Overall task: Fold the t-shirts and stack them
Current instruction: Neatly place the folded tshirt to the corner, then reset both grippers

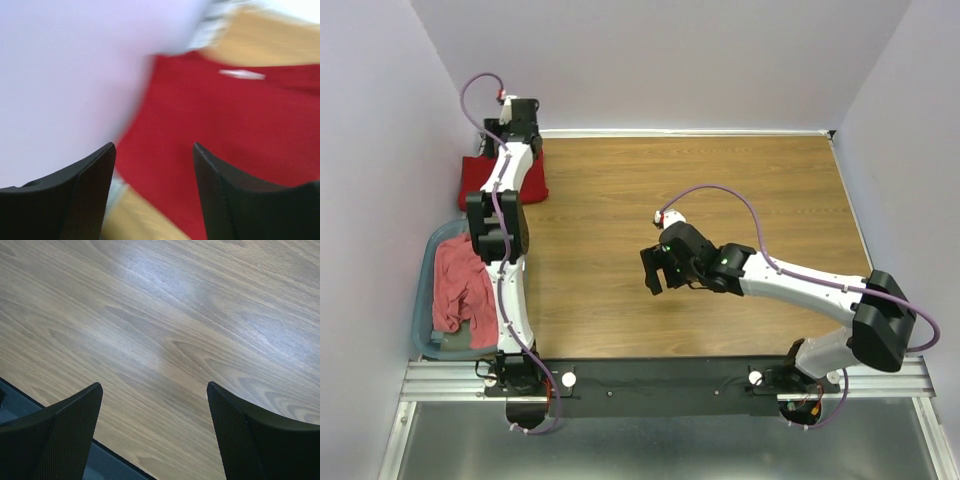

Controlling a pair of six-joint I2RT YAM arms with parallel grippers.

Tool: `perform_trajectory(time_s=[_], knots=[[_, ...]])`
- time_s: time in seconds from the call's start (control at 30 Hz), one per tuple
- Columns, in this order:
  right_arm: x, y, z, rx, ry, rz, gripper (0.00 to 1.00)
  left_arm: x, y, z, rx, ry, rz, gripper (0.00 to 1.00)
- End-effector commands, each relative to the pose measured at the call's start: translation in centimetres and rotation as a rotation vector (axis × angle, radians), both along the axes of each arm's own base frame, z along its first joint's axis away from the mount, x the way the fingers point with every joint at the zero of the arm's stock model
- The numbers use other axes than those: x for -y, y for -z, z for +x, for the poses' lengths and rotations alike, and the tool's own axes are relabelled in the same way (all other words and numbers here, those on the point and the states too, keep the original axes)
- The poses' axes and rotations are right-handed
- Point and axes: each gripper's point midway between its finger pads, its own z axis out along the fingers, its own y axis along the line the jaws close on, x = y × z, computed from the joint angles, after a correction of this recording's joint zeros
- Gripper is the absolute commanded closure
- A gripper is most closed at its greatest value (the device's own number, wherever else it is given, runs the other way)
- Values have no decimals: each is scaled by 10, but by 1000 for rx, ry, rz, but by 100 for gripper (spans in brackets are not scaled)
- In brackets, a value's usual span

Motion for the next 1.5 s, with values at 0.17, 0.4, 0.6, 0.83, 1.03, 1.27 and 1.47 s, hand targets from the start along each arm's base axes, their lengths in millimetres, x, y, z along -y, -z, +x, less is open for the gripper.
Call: perform_trajectory(time_s=[0.17,0.4,0.6,0.83,1.03,1.27,1.47], knots=[[30,-17,6,93,97,-17,9,137,-26,15,170,385,-589,32],[62,-55,25,236,265,-1,2,223,-108,-64,347,657,-771,25],[106,-103,44,377,476,26,0,235,-153,-174,456,760,-760,23],[167,-165,38,548,659,81,0,178,-238,-315,828,704,-546,7],[213,-200,16,644,735,187,0,120,-255,-393,1034,473,-419,2],[263,-219,-8,736,810,236,0,80,-276,-474,1359,354,-292,2],[281,-212,-16,754,854,250,0,57,-252,-493,1478,203,-298,2]])
